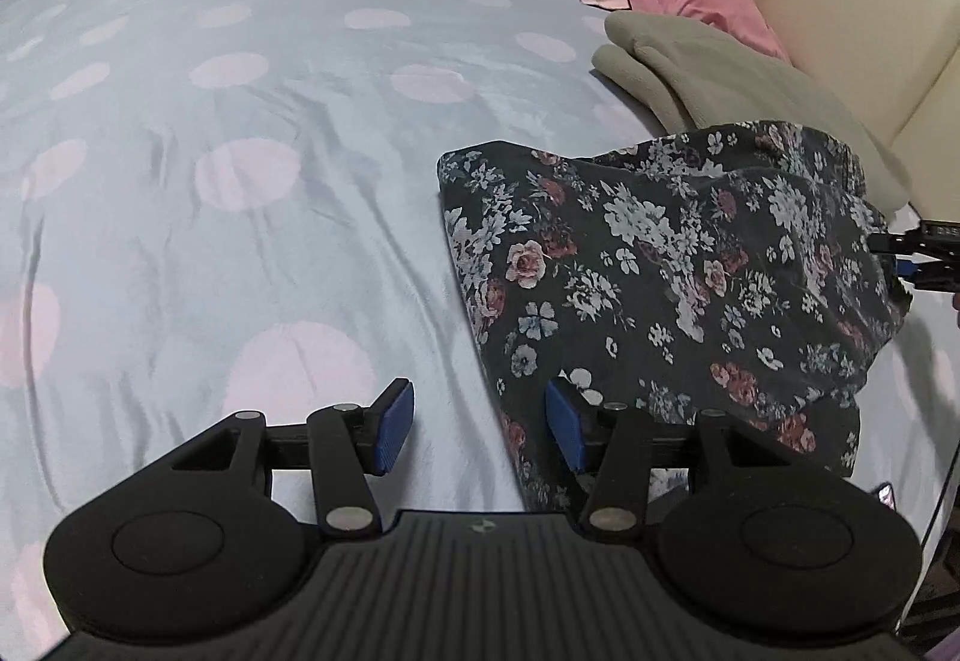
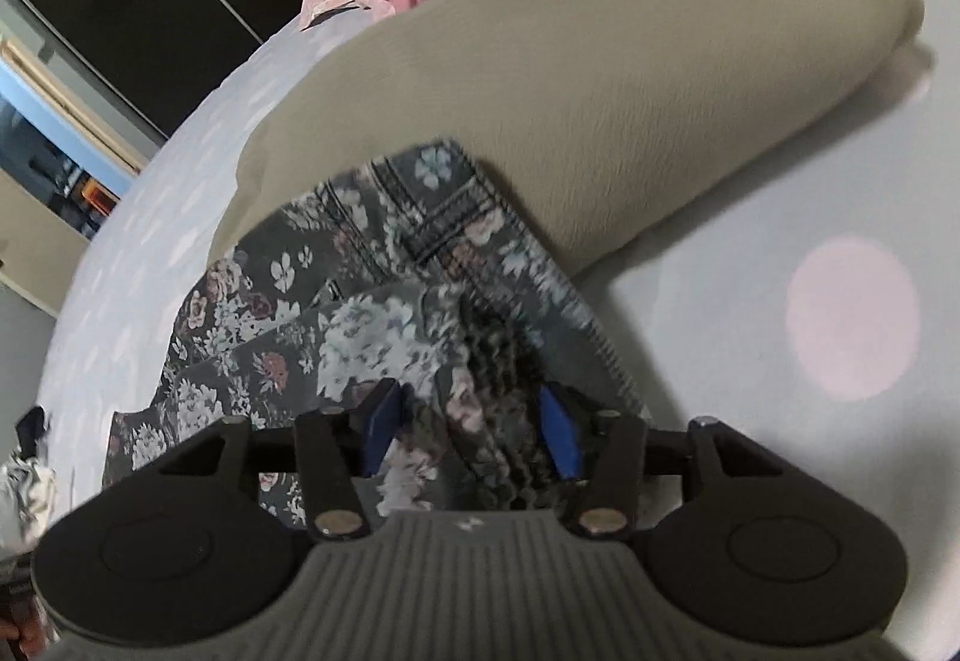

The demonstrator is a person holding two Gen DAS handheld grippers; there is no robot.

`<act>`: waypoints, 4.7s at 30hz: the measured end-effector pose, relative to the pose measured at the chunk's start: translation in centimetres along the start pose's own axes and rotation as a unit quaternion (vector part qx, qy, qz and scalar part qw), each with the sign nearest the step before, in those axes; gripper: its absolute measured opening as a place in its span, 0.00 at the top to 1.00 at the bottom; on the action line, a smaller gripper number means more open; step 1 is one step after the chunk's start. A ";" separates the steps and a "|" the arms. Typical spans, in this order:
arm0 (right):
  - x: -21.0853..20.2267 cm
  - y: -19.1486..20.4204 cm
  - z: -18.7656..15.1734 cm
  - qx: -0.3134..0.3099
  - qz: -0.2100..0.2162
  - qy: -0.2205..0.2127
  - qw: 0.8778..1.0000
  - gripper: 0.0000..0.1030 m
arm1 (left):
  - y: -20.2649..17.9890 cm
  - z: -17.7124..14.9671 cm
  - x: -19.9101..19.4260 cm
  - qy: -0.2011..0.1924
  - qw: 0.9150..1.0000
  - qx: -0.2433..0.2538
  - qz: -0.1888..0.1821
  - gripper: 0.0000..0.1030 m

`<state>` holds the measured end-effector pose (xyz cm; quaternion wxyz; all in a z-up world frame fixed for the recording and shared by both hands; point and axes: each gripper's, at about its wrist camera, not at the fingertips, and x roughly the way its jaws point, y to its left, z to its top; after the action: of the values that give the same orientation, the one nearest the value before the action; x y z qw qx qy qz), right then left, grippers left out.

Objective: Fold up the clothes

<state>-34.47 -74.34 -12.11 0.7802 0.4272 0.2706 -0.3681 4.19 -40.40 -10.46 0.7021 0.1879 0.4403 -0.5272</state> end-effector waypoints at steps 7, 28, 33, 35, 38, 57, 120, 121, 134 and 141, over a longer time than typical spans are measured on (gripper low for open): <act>-2.5 3.3 -0.5 -0.085 -0.022 -0.038 0.995 0.81 | 0.3 -0.5 -1.0 -0.003 1.000 0.000 0.011 0.55; -1.2 1.8 2.8 -0.050 -0.101 -0.049 0.992 0.41 | 0.4 0.2 2.1 0.019 0.997 -0.071 -0.028 0.47; -2.1 -1.8 2.1 0.025 -0.070 -0.026 0.997 0.27 | 0.9 -0.5 3.4 0.027 0.992 -0.113 -0.047 0.45; -1.7 -3.2 1.0 0.067 -0.048 -0.013 0.997 0.25 | 1.3 -0.8 3.7 0.026 0.990 -0.130 -0.053 0.44; -0.3 -4.2 -1.0 0.106 -0.032 0.002 0.994 0.24 | 1.7 -1.1 3.9 0.020 0.987 -0.149 -0.062 0.42; -2.7 -0.4 -1.5 0.118 -0.082 -0.076 0.987 0.73 | -0.4 0.4 2.7 -0.040 0.988 -0.150 -0.021 0.93; -7.8 20.3 -13.0 -0.020 -0.073 0.034 0.997 0.77 | 13.8 -12.0 -14.3 -0.039 0.985 -0.169 0.017 0.93; -8.1 20.7 -12.8 -0.016 -0.067 0.029 0.997 0.77 | 13.6 -11.6 -15.1 -0.050 0.985 -0.167 0.015 0.94; -9.9 28.0 -12.3 -0.019 0.040 -0.005 0.999 0.77 | 15.8 -12.6 -28.2 -0.175 0.969 -0.156 0.078 0.96; -8.1 29.8 -16.8 -0.078 0.059 0.054 0.994 0.77 | 17.5 -17.8 -28.1 -0.128 0.968 -0.188 0.101 0.96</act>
<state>-16.99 -46.12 -0.39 0.8160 0.3997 0.3139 -0.2755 10.94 -4.70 -0.65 0.8251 0.0270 0.4164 -0.3809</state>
